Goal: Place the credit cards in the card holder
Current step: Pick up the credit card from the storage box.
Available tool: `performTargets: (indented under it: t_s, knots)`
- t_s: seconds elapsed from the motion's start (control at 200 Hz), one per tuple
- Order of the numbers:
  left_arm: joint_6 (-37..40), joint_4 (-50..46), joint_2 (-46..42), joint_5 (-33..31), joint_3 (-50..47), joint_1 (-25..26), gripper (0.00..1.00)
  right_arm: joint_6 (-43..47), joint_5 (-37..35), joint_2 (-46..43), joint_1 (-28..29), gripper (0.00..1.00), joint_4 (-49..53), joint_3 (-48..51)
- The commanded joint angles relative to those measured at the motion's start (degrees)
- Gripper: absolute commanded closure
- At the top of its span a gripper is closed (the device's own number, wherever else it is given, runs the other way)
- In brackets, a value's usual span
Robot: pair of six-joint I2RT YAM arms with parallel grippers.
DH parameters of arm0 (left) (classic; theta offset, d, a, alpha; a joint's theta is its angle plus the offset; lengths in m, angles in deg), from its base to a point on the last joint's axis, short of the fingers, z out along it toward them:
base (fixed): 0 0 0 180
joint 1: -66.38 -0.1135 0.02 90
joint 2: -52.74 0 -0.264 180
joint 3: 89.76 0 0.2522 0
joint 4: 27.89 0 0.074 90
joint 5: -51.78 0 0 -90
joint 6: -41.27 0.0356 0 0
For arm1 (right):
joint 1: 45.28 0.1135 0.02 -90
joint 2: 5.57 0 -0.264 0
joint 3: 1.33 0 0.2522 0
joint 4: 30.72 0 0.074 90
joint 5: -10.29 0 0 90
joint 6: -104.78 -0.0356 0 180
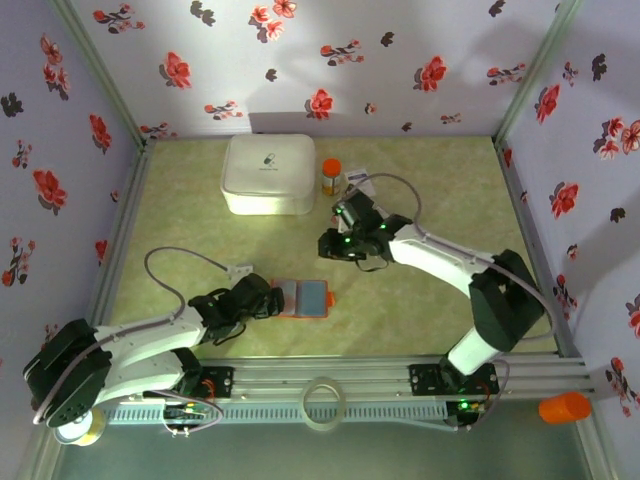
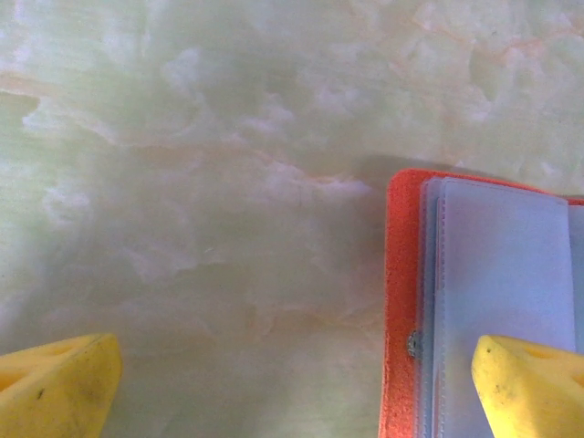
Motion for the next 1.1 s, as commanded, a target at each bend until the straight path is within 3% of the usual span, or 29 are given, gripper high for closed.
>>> performTargets:
  t_s: [0.0, 0.205, 0.47, 0.875, 1.095]
  knots:
    - [-0.7, 0.7, 0.9, -0.6, -0.3, 0.4, 0.01, 9.2, -9.2, -2.2, -3.0, 0.66, 13.7, -2.5]
    - [-1.3, 0.9, 1.5, -0.9, -1.1, 0.6, 0.02, 16.6, -18.0, -1.9, -7.1, 0.65, 21.4, -5.7]
    - [-1.8, 0.7, 1.3, -1.0, -1.9, 0.7, 0.02, 21.2, -25.0, 2.7, -8.3, 0.65, 24.8, -9.7]
    - [-2.0, 0.7, 1.0, -1.1, -2.2, 0.7, 0.02, 22.7, -23.7, 9.7, -8.7, 0.67, 24.2, -14.0]
    - [-2.0, 0.7, 0.8, -1.1, -2.3, 0.7, 0.02, 23.1, -22.4, 11.7, -8.7, 0.77, 23.9, -14.2]
